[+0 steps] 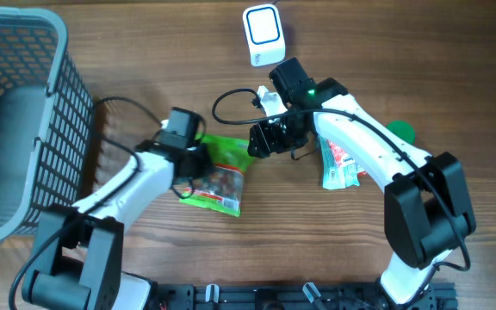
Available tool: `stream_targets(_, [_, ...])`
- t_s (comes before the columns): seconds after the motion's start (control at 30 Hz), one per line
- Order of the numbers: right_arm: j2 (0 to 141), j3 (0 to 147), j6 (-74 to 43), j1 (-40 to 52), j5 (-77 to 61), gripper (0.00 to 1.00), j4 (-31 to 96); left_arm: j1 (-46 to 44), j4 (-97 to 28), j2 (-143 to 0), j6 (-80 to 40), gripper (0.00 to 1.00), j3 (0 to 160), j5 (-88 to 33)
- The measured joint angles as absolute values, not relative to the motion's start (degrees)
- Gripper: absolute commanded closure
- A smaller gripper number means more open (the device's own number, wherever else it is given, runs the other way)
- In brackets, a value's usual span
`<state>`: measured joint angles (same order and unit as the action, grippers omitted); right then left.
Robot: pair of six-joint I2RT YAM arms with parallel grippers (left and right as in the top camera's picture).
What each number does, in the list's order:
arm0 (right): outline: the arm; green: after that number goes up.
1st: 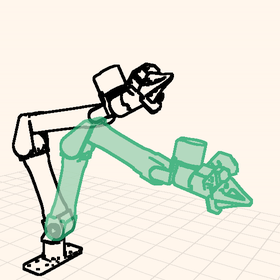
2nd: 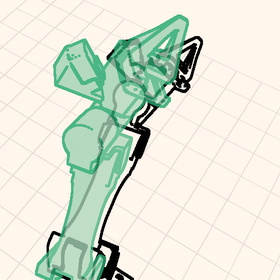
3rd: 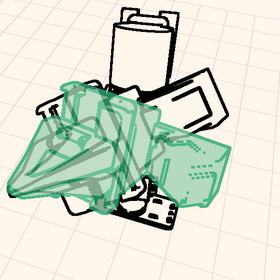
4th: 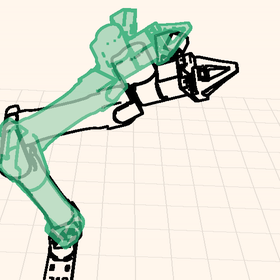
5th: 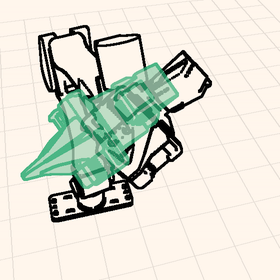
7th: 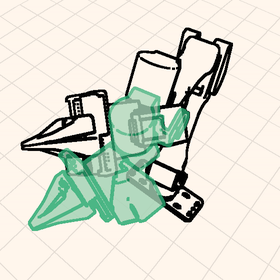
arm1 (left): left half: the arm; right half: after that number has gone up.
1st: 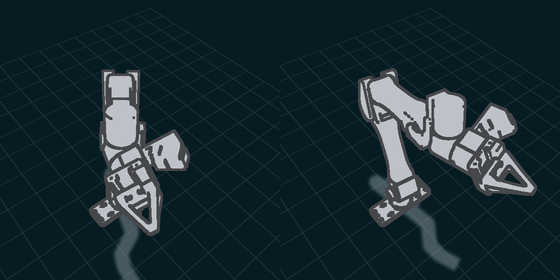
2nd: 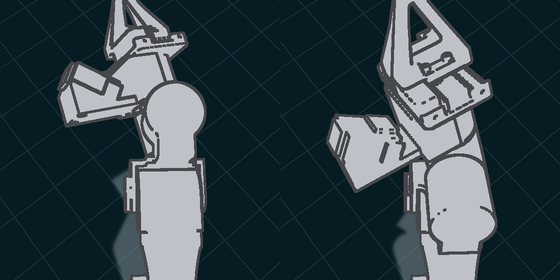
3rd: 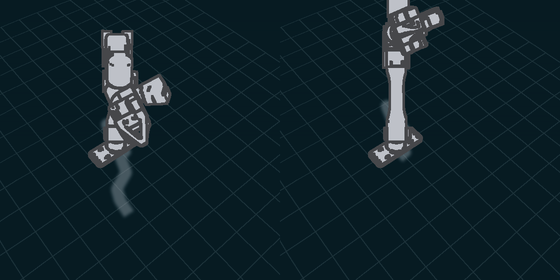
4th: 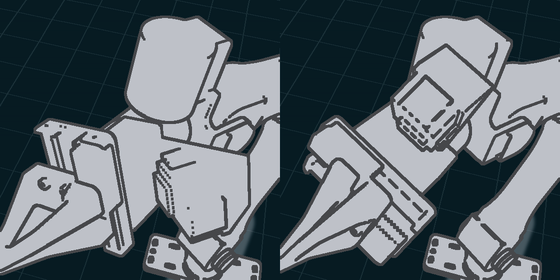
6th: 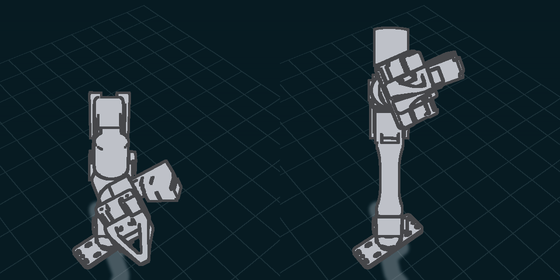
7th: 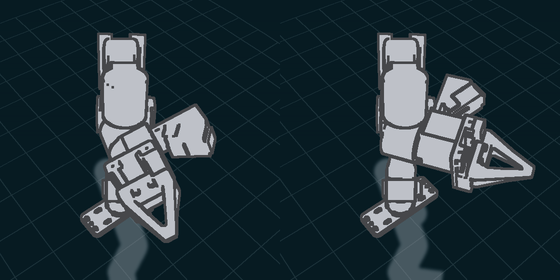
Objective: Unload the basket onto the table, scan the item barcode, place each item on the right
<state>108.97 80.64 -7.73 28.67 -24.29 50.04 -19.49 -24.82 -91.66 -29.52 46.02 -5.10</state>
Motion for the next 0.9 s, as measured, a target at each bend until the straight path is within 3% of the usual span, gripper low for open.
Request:
stream_targets(0.3, [108.97,80.64,-4.32,18.94,-25.3,0.34,53.08,-28.36,-15.42,-91.66,-29.93,0.96,46.39,-11.03])
stream_targets(0.53, [108.97,80.62,0.1,17.96,-26.81,0.33,55.07,-21.91,-40.49,-88.73,-30.15,0.96,60.51,-7.25])
stream_targets(0.7, [108.97,80.62,0.14,18.33,-28.05,0.33,54.41,-19.46,-50.57,-89.47,-31.48,0.96,60.84,0.25])
stream_targets(0.9, [108.97,80.62,0.12,18.33,-28.53,0.33,54.68,-19.49,-62.85,-93.01,-32.77,0.96,59.94,0.58])
